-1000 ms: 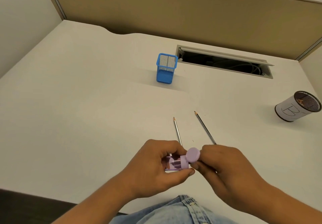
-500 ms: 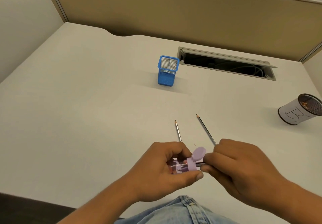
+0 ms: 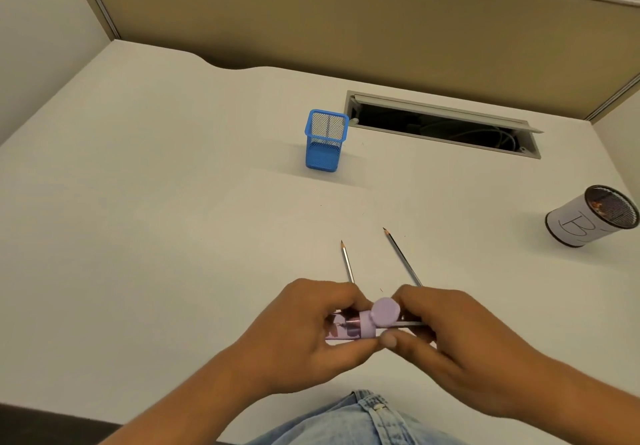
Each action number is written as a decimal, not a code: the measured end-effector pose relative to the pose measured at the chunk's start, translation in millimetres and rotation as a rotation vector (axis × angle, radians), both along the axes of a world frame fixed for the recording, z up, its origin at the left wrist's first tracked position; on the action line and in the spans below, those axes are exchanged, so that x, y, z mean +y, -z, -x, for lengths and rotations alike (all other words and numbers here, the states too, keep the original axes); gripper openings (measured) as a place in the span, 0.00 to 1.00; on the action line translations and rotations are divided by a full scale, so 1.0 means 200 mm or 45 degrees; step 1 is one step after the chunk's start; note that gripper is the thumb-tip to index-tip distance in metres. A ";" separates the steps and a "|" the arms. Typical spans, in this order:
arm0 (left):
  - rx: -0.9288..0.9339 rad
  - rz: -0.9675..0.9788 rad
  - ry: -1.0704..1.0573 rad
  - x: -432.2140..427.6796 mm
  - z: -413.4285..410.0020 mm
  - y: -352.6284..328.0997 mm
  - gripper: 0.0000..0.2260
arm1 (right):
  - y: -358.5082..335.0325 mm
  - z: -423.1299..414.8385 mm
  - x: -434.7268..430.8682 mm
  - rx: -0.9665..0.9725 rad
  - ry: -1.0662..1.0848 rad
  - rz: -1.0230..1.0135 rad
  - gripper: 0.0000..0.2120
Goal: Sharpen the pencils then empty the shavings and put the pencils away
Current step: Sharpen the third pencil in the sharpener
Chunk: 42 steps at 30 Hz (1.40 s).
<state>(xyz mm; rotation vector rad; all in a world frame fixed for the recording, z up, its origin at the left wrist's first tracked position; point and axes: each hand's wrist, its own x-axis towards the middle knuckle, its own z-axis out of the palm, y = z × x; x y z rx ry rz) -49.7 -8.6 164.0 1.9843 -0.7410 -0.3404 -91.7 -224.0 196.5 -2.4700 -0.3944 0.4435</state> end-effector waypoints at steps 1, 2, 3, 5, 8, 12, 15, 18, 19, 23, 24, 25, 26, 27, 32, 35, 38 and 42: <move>0.076 0.026 -0.011 0.00 0.00 0.00 0.08 | 0.01 -0.01 -0.02 -0.199 -0.123 0.157 0.18; 0.145 0.046 -0.012 -0.01 0.00 0.00 0.08 | 0.01 -0.02 -0.03 -0.336 -0.209 0.277 0.18; 0.204 0.065 -0.013 -0.01 0.00 0.00 0.07 | 0.02 -0.03 -0.03 -0.414 -0.269 0.365 0.18; 0.263 0.093 -0.035 -0.02 0.00 0.00 0.08 | 0.04 -0.04 -0.03 -0.515 -0.300 0.410 0.19; -0.009 0.029 -0.034 -0.01 0.00 0.02 0.07 | 0.05 -0.05 0.02 -0.261 -0.111 0.188 0.17; -0.651 -0.186 0.194 0.00 -0.01 0.07 0.08 | 0.03 -0.08 0.05 1.054 0.589 -0.490 0.22; -0.572 -0.193 0.258 0.00 -0.02 0.07 0.07 | 0.02 -0.08 0.04 1.202 0.556 -0.543 0.21; -0.248 -0.125 0.112 0.00 -0.02 0.07 0.08 | 0.01 -0.06 0.04 0.728 0.367 -0.373 0.17; -0.118 -0.077 0.056 0.00 -0.01 0.08 0.09 | 0.02 -0.06 0.03 0.510 0.291 -0.278 0.16; 0.244 0.101 -0.065 0.00 -0.02 0.07 0.09 | 0.03 -0.06 -0.02 -0.260 -0.145 0.192 0.08; 0.298 0.131 -0.071 -0.01 -0.01 0.06 0.12 | 0.03 -0.07 -0.03 -0.377 -0.238 0.280 0.09; 0.323 0.137 -0.065 -0.01 -0.01 0.05 0.13 | 0.04 -0.06 -0.03 -0.457 -0.297 0.321 0.10; 0.316 0.125 -0.054 0.00 -0.01 0.05 0.12 | 0.03 -0.05 -0.03 -0.488 -0.321 0.325 0.12; 0.280 0.099 -0.040 0.00 -0.01 0.05 0.10 | 0.03 -0.05 -0.02 -0.431 -0.299 0.298 0.13; -0.083 -0.166 0.042 0.01 0.00 0.08 0.11 | 0.01 -0.09 0.01 0.748 0.359 -0.315 0.20; -0.079 -0.168 0.019 0.01 0.01 0.07 0.11 | 0.00 -0.09 0.03 0.756 0.257 -0.239 0.21; 0.057 -0.088 -0.100 0.03 0.01 0.07 0.09 | -0.02 -0.10 0.01 0.643 0.205 -0.199 0.19; 0.232 0.024 -0.287 0.08 0.00 0.07 0.07 | 0.03 -0.13 -0.04 0.581 0.404 -0.285 0.17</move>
